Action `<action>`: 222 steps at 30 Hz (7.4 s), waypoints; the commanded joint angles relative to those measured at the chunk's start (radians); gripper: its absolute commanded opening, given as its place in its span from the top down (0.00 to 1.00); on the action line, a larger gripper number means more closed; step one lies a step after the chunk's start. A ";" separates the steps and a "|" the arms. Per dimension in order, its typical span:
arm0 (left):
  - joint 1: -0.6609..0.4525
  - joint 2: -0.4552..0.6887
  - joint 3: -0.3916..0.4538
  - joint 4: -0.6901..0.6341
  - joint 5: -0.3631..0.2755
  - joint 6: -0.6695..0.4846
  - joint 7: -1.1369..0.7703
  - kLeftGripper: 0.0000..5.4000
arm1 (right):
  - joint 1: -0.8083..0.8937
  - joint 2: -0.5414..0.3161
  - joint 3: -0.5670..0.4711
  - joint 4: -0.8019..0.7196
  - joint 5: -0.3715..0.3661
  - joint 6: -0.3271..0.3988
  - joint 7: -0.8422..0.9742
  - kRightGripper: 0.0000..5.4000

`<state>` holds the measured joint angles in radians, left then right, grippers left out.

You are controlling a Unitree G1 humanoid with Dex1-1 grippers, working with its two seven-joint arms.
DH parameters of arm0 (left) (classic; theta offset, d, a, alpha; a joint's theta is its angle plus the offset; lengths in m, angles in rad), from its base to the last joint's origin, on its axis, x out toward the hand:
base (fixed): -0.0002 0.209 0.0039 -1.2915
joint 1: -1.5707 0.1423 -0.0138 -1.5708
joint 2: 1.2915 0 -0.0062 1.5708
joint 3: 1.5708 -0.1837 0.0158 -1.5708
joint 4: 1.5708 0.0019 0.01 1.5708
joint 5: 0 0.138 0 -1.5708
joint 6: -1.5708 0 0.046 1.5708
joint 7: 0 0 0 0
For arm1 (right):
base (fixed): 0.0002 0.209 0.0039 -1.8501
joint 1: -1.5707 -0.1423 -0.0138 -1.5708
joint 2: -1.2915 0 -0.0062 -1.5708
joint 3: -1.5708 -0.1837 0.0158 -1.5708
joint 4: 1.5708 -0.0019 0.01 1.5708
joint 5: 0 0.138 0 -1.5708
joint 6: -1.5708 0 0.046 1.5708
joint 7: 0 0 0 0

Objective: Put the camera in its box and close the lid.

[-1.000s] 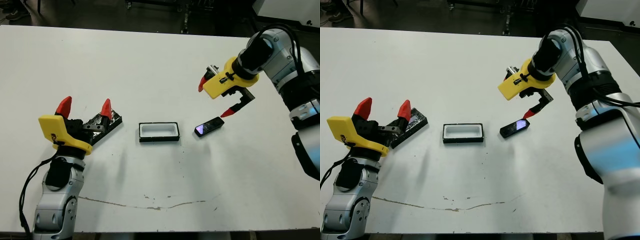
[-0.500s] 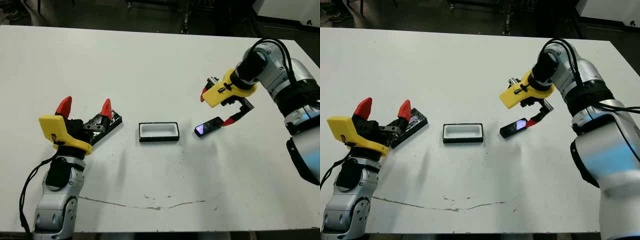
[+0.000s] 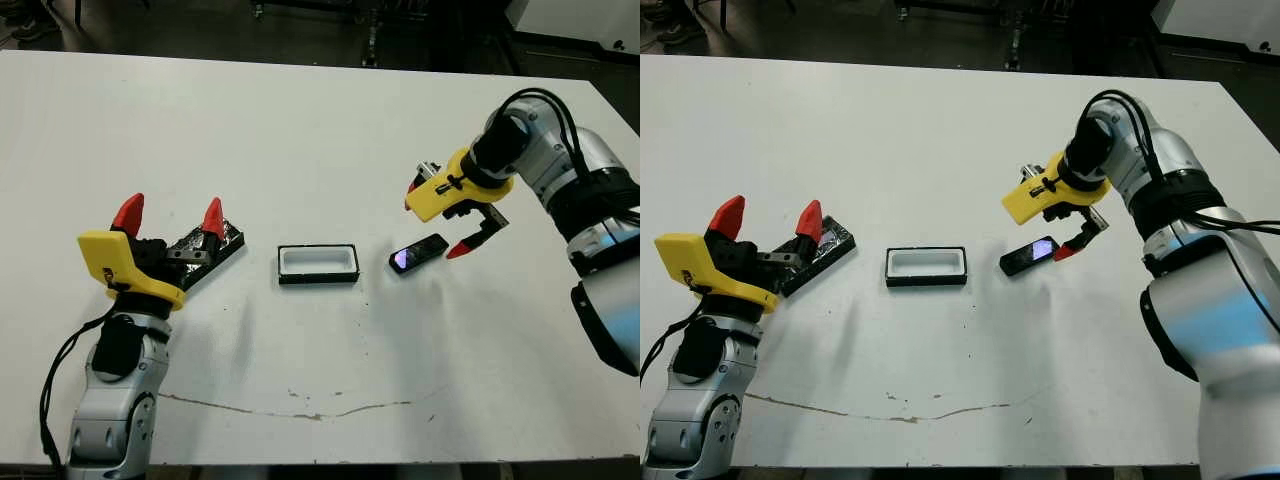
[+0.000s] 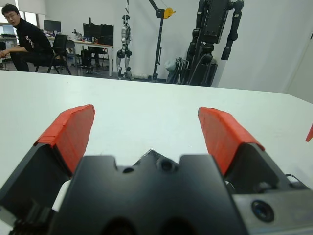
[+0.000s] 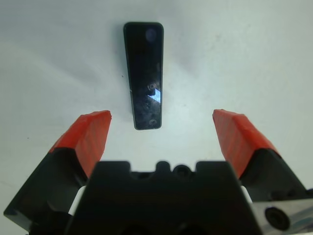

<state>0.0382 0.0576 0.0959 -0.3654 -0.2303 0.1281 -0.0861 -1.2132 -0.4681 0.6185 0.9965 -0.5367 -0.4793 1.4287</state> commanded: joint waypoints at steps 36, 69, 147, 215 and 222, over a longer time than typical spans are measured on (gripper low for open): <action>0.018 -0.015 -0.006 0.014 0.022 -0.005 0.009 0.00 | -0.016 0.051 -0.009 0.207 -0.055 -0.056 -0.108 0.00; 0.015 -0.029 -0.019 -0.003 0.036 0.015 0.035 0.00 | 0.003 0.091 -0.019 0.285 -0.061 -0.122 -0.163 0.17; 0.016 -0.046 -0.027 0.001 0.059 -0.008 0.069 0.00 | -0.191 0.165 -0.205 0.196 0.224 0.405 0.186 0.69; 0.014 -0.047 0.005 -0.008 0.042 -0.002 0.071 0.00 | -0.019 0.297 -0.146 -0.098 0.324 0.763 0.156 0.69; 0.014 -0.047 0.007 -0.010 0.034 0.004 0.070 0.00 | -0.008 0.301 -0.143 -0.092 0.325 0.765 0.150 0.69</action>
<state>0.0400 0.0138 0.0988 -0.3778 -0.1907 0.1272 -0.0161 -1.2367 -0.1646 0.4695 0.8991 -0.2104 0.2878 1.5883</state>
